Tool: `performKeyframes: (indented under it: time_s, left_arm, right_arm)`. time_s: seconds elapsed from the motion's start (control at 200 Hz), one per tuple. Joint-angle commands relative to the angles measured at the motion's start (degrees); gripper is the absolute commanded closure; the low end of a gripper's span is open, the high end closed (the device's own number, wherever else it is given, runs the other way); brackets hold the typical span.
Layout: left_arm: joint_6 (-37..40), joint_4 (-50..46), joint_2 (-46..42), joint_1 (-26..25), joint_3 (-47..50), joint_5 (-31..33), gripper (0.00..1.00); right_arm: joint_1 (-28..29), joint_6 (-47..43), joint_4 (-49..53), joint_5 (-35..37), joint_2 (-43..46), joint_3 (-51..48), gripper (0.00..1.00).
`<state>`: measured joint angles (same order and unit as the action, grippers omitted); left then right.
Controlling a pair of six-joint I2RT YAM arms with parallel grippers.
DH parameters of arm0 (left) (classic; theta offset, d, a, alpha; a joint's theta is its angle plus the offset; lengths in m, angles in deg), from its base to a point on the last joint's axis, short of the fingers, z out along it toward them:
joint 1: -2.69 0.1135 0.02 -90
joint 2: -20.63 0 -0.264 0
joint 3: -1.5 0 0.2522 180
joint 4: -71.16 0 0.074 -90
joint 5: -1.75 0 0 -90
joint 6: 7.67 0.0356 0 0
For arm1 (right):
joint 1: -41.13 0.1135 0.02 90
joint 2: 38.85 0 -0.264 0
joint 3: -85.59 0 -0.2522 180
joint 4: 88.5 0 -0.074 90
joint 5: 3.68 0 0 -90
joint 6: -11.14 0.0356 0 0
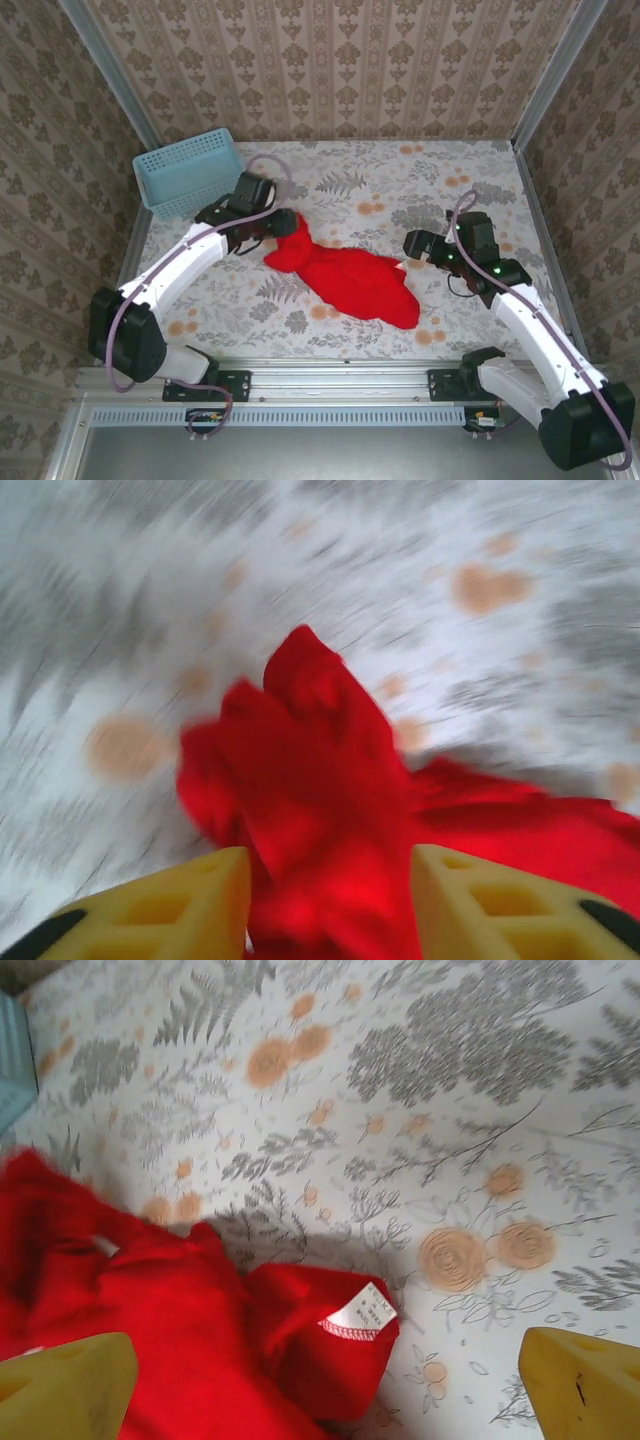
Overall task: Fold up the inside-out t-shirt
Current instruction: Place the T-shirt at the center of the table, then flatten out the T-shirt at the center of the table.
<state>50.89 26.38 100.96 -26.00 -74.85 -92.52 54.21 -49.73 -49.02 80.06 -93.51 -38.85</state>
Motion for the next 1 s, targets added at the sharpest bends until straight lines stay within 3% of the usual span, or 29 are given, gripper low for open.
performKeyframes:
  time_s: [0.0,0.095,0.17,0.265,0.47,0.595,0.69,0.79,0.85,0.945,0.995]
  left_arm:
    - [-5.26,-3.66,-3.54,5.04,5.41,0.24,0.44]
    - [-4.05,-4.76,-6.19,5.37,6.84,3.56,0.34]
    - [-2.89,-2.12,-6.08,4.97,6.46,1.31,0.28]
    - [-2.22,1.15,-2.29,4.95,5.11,-2.57,0.27]
    - [-1.31,3.41,9.03,7.69,2.28,-2.87,0.27]
    - [0.55,2.70,13.98,8.21,-0.26,-1.05,0.37]
    - [1.47,2.32,16.21,8.34,-1.65,-1.38,0.50]
    - [1.88,0.94,16.18,8.49,-3.05,-1.84,0.75]
    - [2.19,0.07,14.71,8.47,-3.87,-1.42,0.85]
    - [3.83,-1.95,11.64,8.48,-6.31,-0.64,1.00]
    - [4.98,-3.65,10.18,8.55,-8.78,-0.14,1.00]
  right_arm:
    - [3.90,-1.98,0.08,1.94,-3.58,0.57,0.02]
    - [8.83,-3.38,1.05,4.19,-8.33,3.18,0.03]
    - [12.65,-4.10,1.89,6.12,-13.01,6.12,0.05]
    - [16.56,-4.58,3.19,8.58,-19.02,10.26,0.07]
    - [18.73,-3.03,3.56,7.58,-30.16,15.74,0.20]
    - [20.32,-3.27,3.35,5.26,-34.10,17.80,0.35]
    - [21.49,-3.96,4.58,5.86,-35.39,19.23,0.54]
    - [21.88,-4.87,6.62,8.50,-34.33,20.02,0.81]
    - [21.90,-5.91,8.27,11.79,-32.55,20.66,0.94]
    - [21.90,-8.83,10.87,17.70,-28.26,22.45,1.00]
    - [21.86,-11.03,11.70,20.84,-25.78,23.94,1.00]
